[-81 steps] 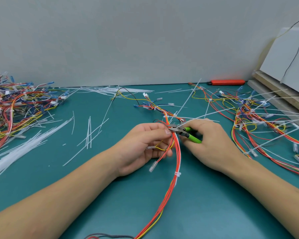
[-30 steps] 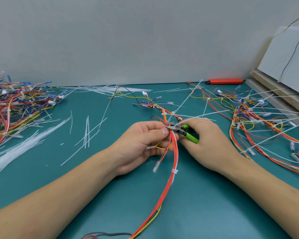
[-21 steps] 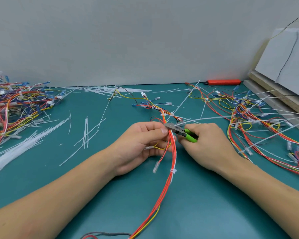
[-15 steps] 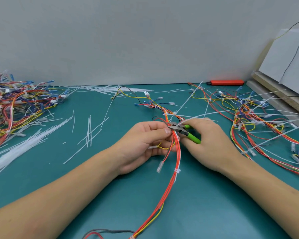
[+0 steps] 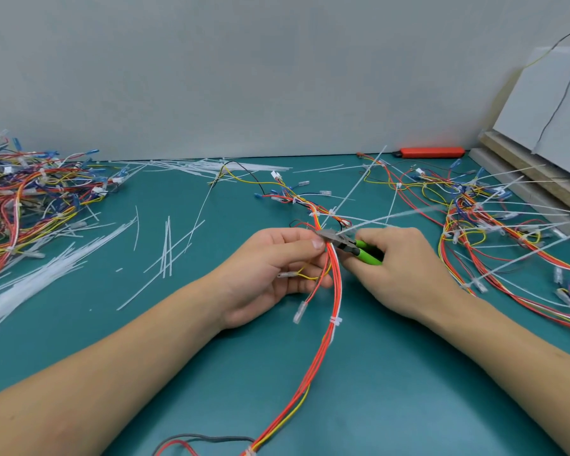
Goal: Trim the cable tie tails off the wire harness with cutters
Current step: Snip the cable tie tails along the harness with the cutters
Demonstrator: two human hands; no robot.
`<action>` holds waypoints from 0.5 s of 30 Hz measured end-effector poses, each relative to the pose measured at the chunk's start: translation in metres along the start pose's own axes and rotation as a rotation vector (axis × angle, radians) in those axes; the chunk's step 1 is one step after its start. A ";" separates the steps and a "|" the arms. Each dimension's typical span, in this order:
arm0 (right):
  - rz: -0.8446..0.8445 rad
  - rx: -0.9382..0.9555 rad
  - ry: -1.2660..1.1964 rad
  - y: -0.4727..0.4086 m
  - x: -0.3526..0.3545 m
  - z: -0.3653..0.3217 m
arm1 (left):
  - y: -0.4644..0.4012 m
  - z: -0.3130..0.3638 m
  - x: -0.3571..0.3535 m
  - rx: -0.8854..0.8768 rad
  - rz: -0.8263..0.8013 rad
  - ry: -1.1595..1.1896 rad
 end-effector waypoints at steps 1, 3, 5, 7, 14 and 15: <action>-0.007 -0.022 0.009 0.000 0.000 0.000 | 0.000 0.000 0.000 0.000 -0.005 0.003; -0.018 -0.036 0.016 0.001 -0.001 -0.001 | 0.000 0.000 0.000 -0.003 -0.011 0.006; -0.011 -0.028 0.001 0.003 -0.001 0.000 | 0.000 0.000 -0.001 -0.007 -0.008 0.010; 0.005 0.007 -0.032 0.002 0.000 -0.002 | 0.000 0.000 -0.001 -0.012 -0.004 0.005; 0.004 0.065 -0.030 0.000 0.000 -0.004 | 0.000 0.000 -0.002 -0.014 -0.018 0.047; 0.001 0.062 -0.033 0.000 0.000 -0.004 | 0.000 -0.001 -0.002 -0.015 -0.024 0.053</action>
Point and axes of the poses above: each hand's wrist, its own y-axis away from the middle knuckle, its own x-axis out of the back of the hand, z = x × y, the point moved 1 cm from there along -y, towards the middle knuckle
